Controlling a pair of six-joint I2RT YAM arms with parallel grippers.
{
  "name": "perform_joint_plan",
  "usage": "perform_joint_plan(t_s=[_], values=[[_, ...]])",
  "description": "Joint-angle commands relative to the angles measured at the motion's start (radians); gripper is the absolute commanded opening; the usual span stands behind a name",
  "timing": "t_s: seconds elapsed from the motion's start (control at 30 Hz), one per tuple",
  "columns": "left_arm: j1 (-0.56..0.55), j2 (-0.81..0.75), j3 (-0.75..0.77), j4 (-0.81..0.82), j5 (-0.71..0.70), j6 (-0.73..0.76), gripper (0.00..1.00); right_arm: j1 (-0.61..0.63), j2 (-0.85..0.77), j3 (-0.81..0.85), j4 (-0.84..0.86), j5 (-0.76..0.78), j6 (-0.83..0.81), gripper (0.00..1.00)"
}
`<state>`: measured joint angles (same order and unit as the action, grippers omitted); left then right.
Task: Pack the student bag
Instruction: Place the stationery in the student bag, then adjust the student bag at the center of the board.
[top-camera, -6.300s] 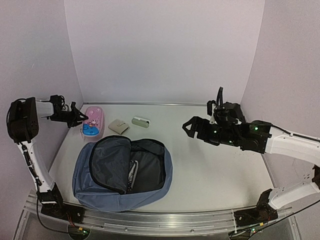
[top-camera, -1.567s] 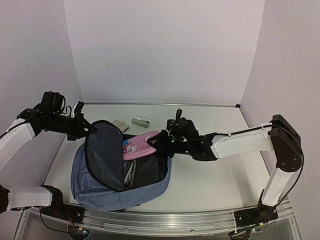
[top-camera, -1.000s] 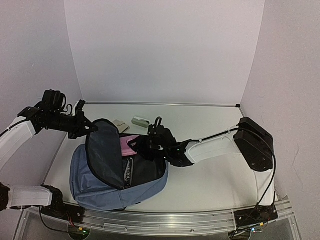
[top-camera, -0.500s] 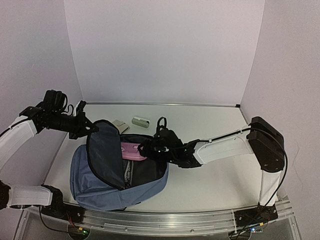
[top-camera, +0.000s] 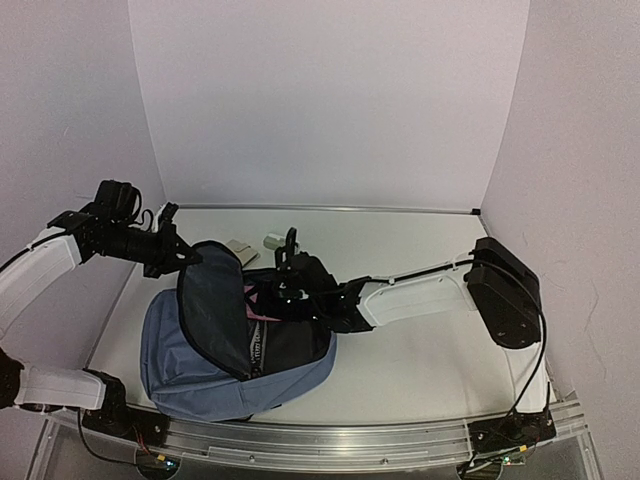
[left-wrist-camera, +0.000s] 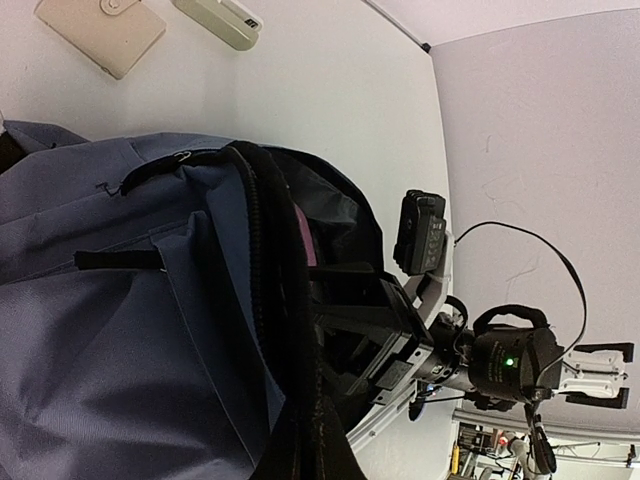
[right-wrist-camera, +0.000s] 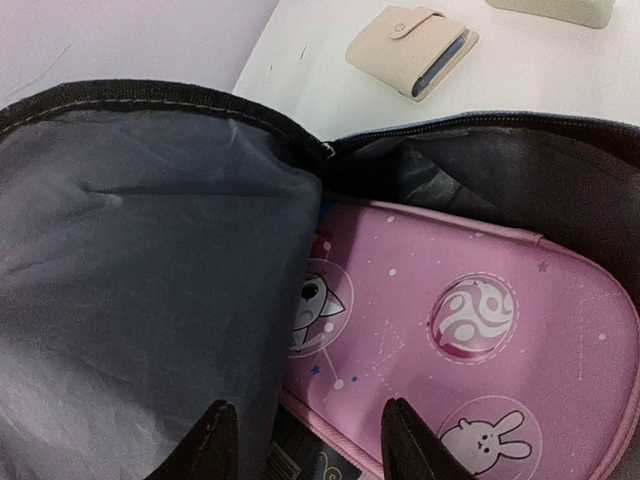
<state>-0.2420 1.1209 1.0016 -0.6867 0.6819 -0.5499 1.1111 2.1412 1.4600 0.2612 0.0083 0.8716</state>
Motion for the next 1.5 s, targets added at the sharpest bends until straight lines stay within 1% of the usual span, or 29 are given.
perform_joint_plan(t_s=[0.0,0.23,0.33,0.53,0.6,0.77,0.9,1.03,1.13,1.23,1.27,1.33,1.47], values=[[0.003,0.001,0.027,0.047,0.011,0.005,0.00,0.007,-0.066,-0.033,0.006,0.070,-0.011,0.52],[-0.003,0.017,0.005,0.081,-0.006,-0.046,0.00,0.006,-0.318,-0.239,-0.075,0.267,-0.028,0.65],[-0.036,0.023,-0.016,0.133,-0.012,-0.089,0.00,0.006,-0.413,-0.304,-0.133,0.322,-0.044,0.71],[-0.210,0.071,0.025,0.173,-0.163,-0.150,0.00,-0.004,-0.584,-0.414,-0.216,0.393,-0.059,0.84],[-0.257,0.100,0.031,0.212,-0.174,-0.184,0.00,-0.017,-0.642,-0.457,-0.226,0.395,-0.052,0.87],[-0.384,0.192,0.058,0.306,-0.239,-0.240,0.00,-0.071,-0.766,-0.572,-0.238,0.403,-0.030,0.91],[-0.473,0.309,0.149,0.314,-0.288,-0.246,0.00,-0.109,-0.846,-0.646,-0.247,0.408,0.000,0.92],[-0.540,0.424,0.228,0.356,-0.311,-0.263,0.01,-0.113,-0.910,-0.694,-0.255,0.420,0.032,0.92],[-0.580,0.503,0.280,0.404,-0.303,-0.281,0.09,-0.113,-0.937,-0.724,-0.260,0.419,0.057,0.93],[-0.619,0.580,0.350,0.412,-0.305,-0.273,0.25,-0.113,-0.951,-0.741,-0.260,0.411,0.069,0.93],[-0.626,0.594,0.365,0.411,-0.308,-0.269,0.32,-0.113,-0.953,-0.742,-0.269,0.407,0.066,0.93],[-0.635,0.603,0.378,0.421,-0.309,-0.262,0.49,-0.113,-0.957,-0.737,-0.294,0.398,0.051,0.93],[-0.640,0.554,0.341,0.466,-0.289,-0.243,0.80,-0.112,-0.964,-0.720,-0.315,0.379,0.003,0.95]])
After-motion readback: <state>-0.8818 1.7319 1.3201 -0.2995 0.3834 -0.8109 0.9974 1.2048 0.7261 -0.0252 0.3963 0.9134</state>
